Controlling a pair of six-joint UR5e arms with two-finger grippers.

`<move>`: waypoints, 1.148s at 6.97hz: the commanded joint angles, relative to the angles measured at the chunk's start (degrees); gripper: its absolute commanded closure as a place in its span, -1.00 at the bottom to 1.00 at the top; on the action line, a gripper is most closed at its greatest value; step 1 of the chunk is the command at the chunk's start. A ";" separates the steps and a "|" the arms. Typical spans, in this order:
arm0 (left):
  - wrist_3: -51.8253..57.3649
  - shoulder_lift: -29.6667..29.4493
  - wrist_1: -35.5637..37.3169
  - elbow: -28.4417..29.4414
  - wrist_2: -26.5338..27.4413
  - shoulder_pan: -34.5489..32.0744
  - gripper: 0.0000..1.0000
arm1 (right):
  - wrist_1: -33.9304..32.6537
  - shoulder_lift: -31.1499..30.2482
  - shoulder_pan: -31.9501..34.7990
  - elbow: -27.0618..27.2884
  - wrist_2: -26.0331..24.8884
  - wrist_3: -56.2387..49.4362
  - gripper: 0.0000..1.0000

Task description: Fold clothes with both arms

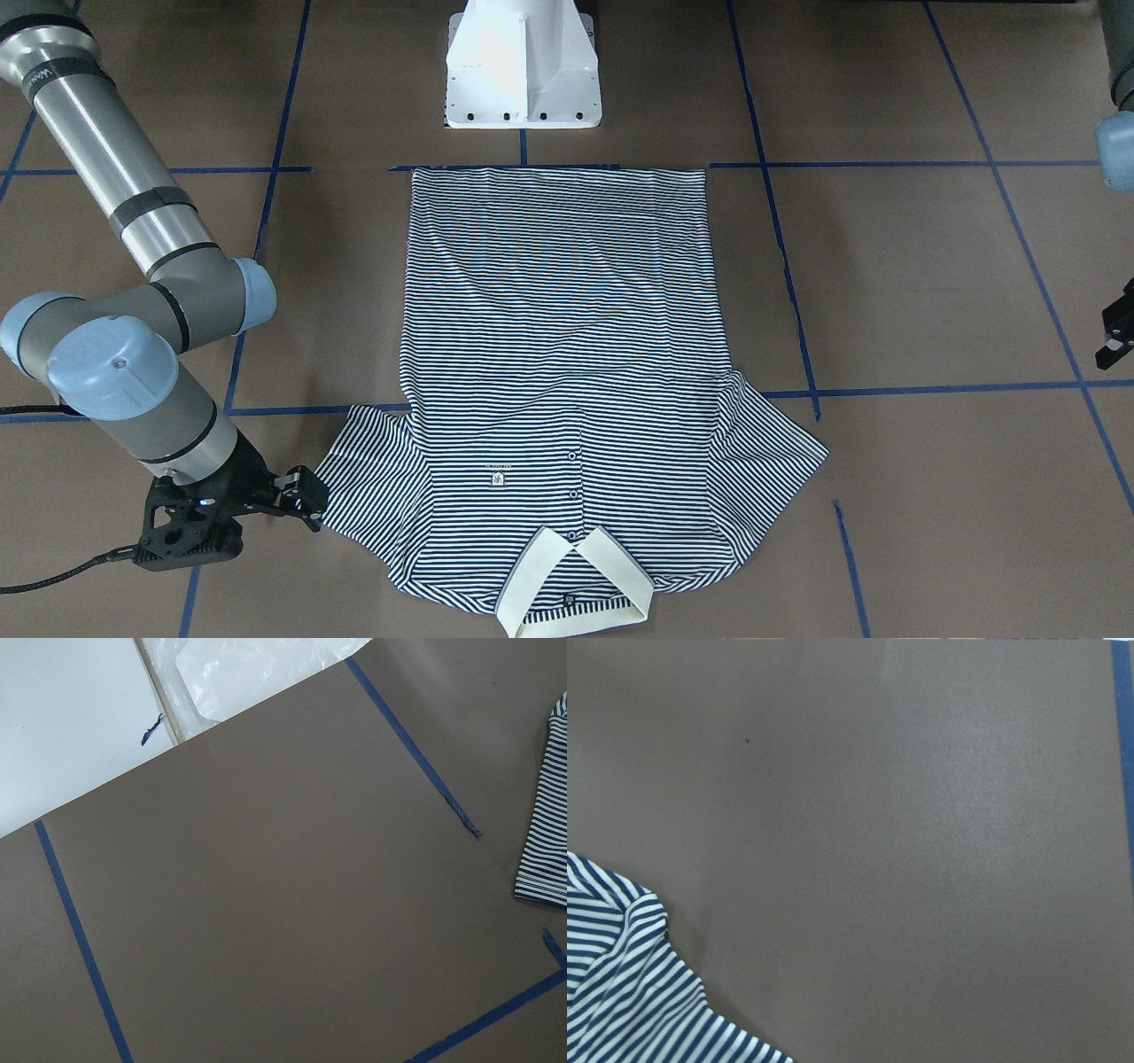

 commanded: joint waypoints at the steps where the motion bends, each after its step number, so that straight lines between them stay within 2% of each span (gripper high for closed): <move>1: -0.03 -0.10 0.00 0.38 -0.02 0.00 -1.00 | -4.16 0.07 -1.15 0.08 2.13 -0.74 -0.96; 4: 0.06 -0.54 -0.09 1.17 -0.02 0.00 -1.00 | -9.11 0.25 -1.77 0.69 3.64 -3.81 -0.96; 5: -0.03 -0.72 -0.09 1.17 -0.02 0.00 -1.00 | -9.47 0.24 -2.03 0.61 3.64 -3.91 -0.83; 6: -0.03 -0.72 -0.09 1.17 -0.02 0.00 -1.00 | -9.56 0.16 -2.12 0.61 3.64 -3.91 -0.28; 8: -0.03 -0.81 -0.09 1.17 -0.02 0.00 -1.00 | -10.95 0.42 -2.04 0.52 3.73 -6.01 0.99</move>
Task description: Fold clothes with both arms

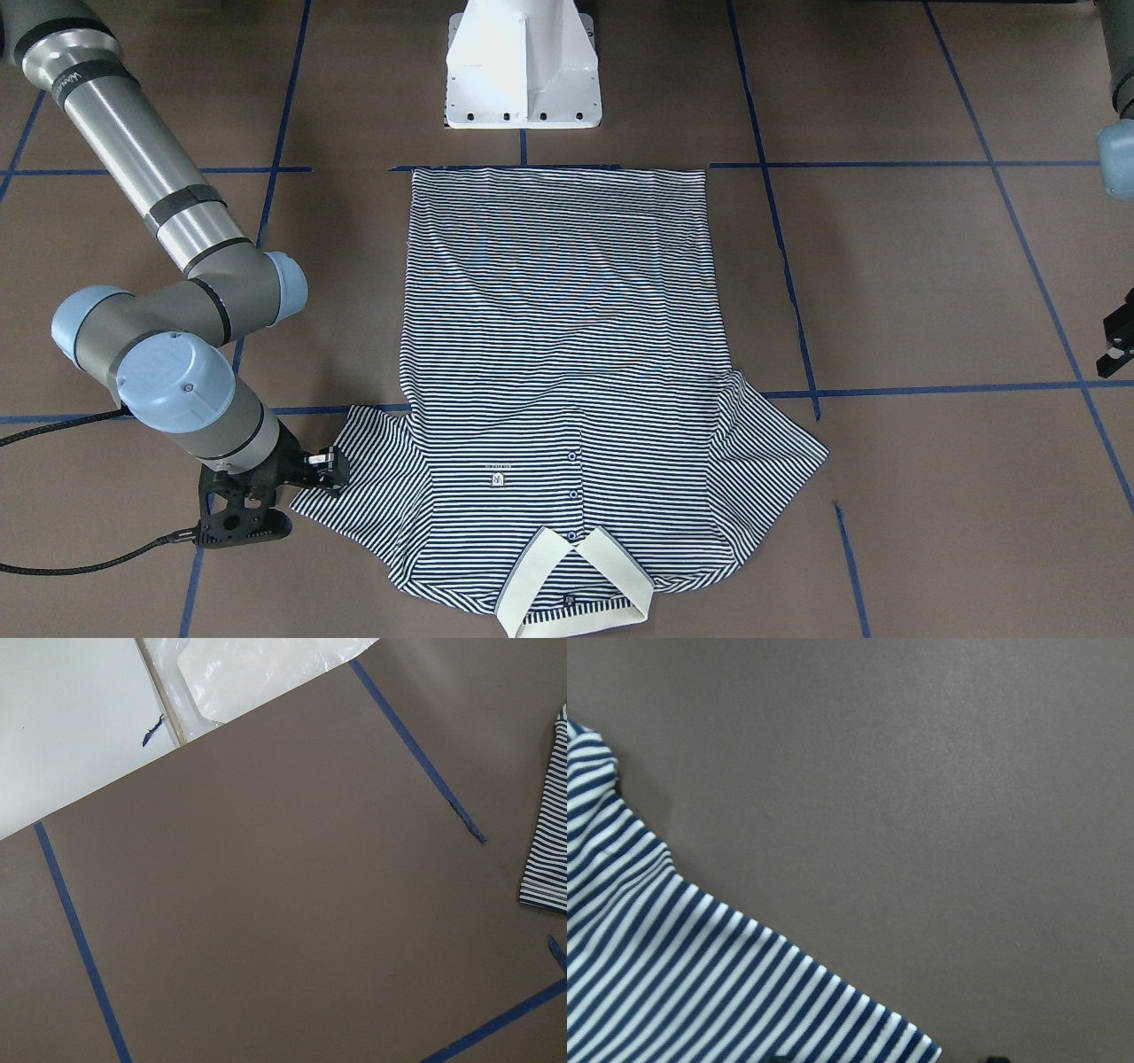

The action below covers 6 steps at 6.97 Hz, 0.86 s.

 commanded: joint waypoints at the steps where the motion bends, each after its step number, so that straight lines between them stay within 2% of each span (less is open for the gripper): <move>1: 0.00 -0.04 0.09 0.00 0.00 0.00 -1.00 | -2.72 1.00 0.16 0.03 0.09 -2.52 1.00; 6: 0.17 -1.27 -0.09 2.46 -0.09 0.00 -1.00 | -2.92 2.42 0.16 0.03 -0.09 -2.44 1.00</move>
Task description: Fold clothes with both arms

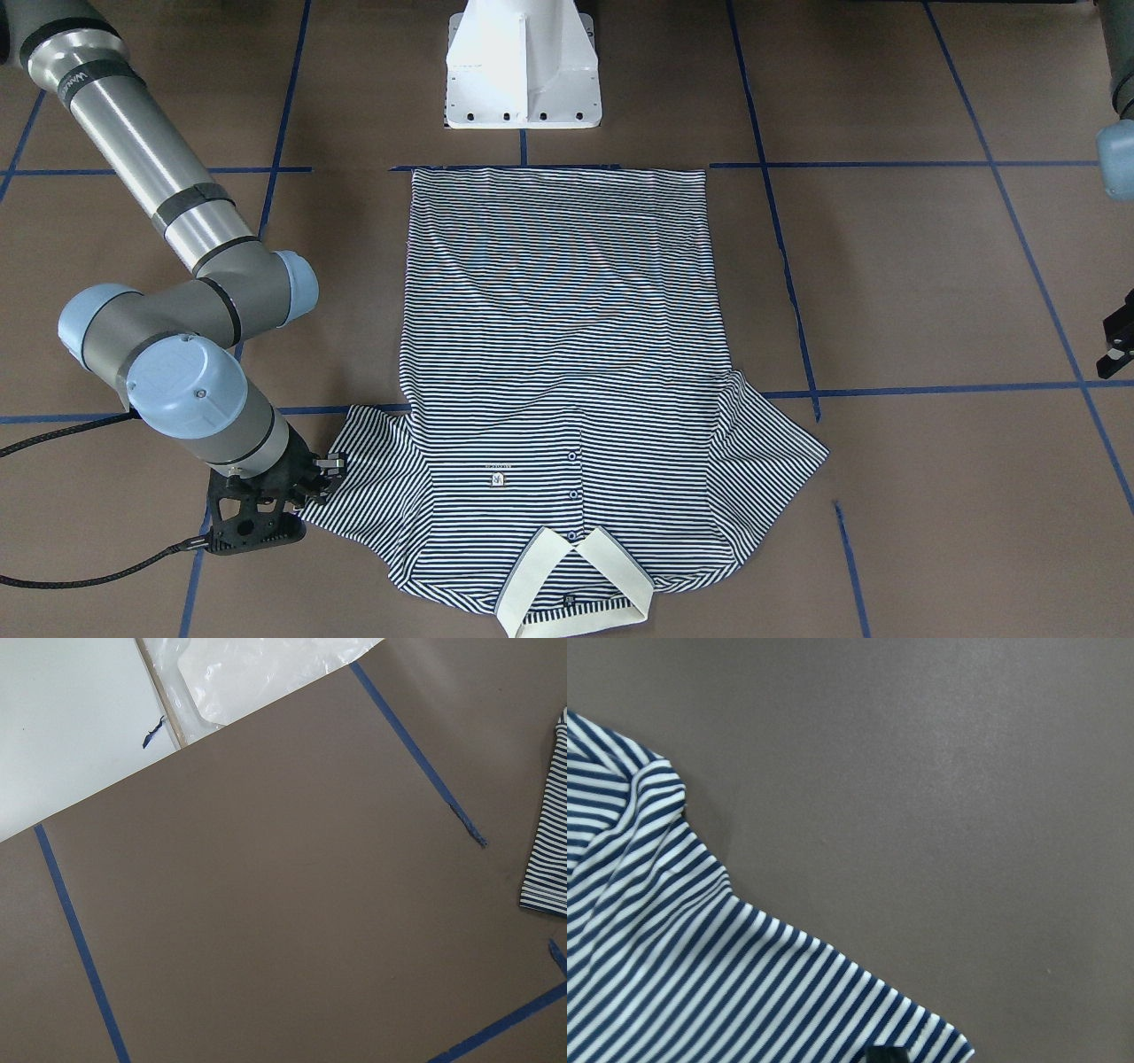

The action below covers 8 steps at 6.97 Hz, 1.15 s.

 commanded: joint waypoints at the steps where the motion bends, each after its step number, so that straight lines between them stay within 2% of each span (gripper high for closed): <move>1: 0.02 -0.42 -0.07 0.58 -0.11 0.00 -1.00 | 0.00 0.08 -0.03 0.00 -0.06 -0.63 0.75; 2: 0.02 -0.42 0.02 0.49 -0.11 0.00 -1.00 | 0.08 -0.18 0.41 -0.09 -0.06 -2.46 0.12; 3: 0.02 -0.60 0.02 0.49 -0.11 0.00 -1.00 | 0.08 -0.62 1.37 -0.35 -0.06 -6.22 0.05; 5: 0.02 -0.69 -0.07 0.49 -0.11 0.00 -1.00 | 0.17 -0.97 1.56 -0.61 0.29 -6.79 -0.36; 8: -0.07 -0.86 -0.07 0.49 -0.11 0.00 -1.00 | 0.17 -0.62 1.12 -1.58 0.29 -6.44 -0.22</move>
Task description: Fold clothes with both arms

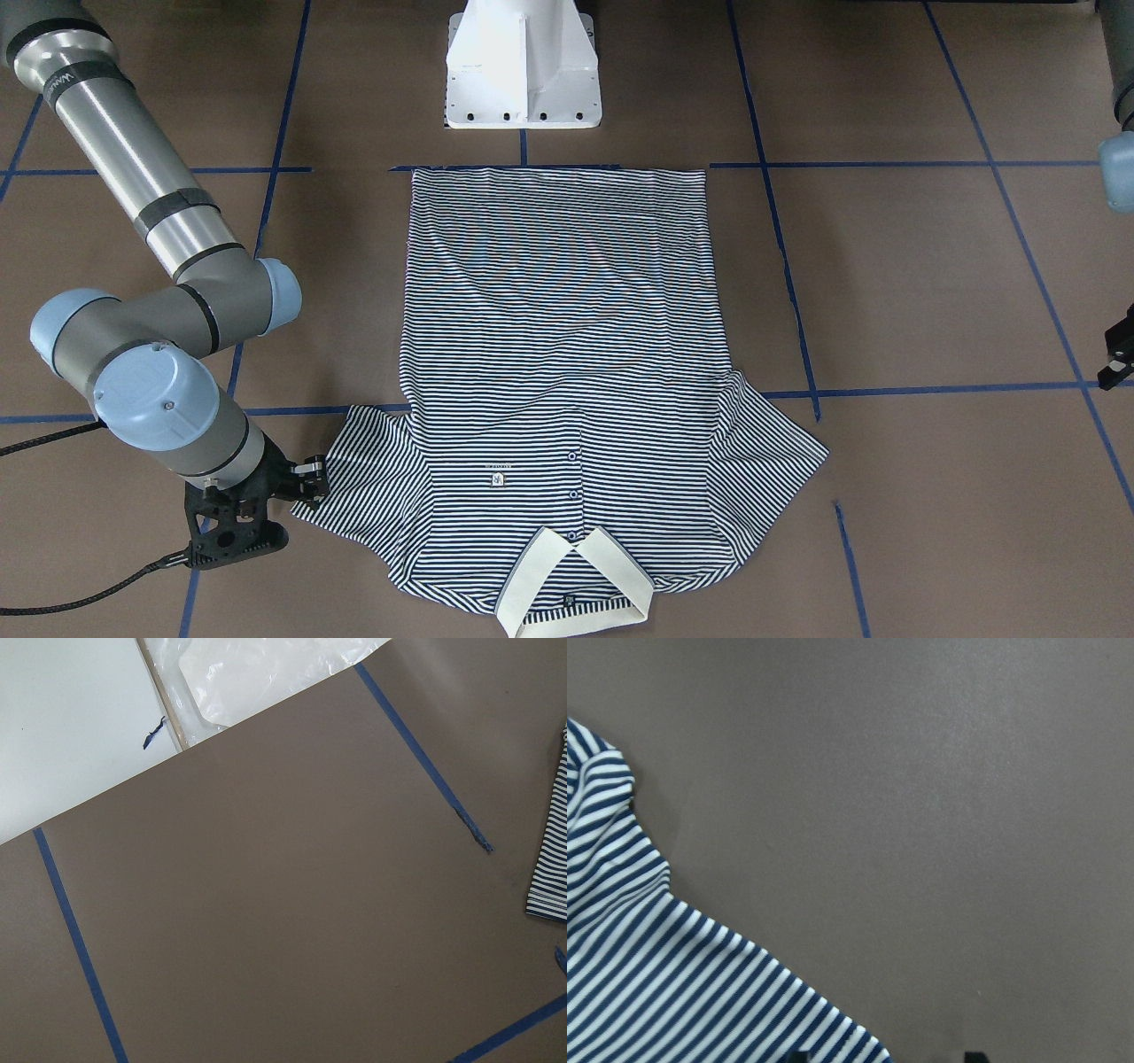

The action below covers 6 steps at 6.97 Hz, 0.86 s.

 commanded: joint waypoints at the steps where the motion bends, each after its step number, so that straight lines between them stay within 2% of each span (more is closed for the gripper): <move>1: -0.07 -0.24 0.03 0.00 0.00 0.00 -1.00 | 0.00 0.16 -0.35 -0.72 0.01 0.04 -0.19; 2: -0.07 -0.25 0.03 -0.09 0.00 0.00 -1.00 | 0.00 0.24 -0.44 -0.89 0.01 0.04 -0.12; 3: -0.07 -0.25 0.03 -0.17 -0.09 0.00 -1.00 | 0.00 0.33 -0.44 -0.89 0.53 0.13 0.61; 4: -0.07 -0.25 0.03 -0.18 -0.09 0.00 -1.00 | -0.09 0.33 -0.35 -0.81 0.79 0.04 1.00; 6: -0.15 -0.33 0.03 -0.18 -0.09 0.00 -1.00 | -0.09 0.33 -0.35 -0.81 0.80 0.04 1.00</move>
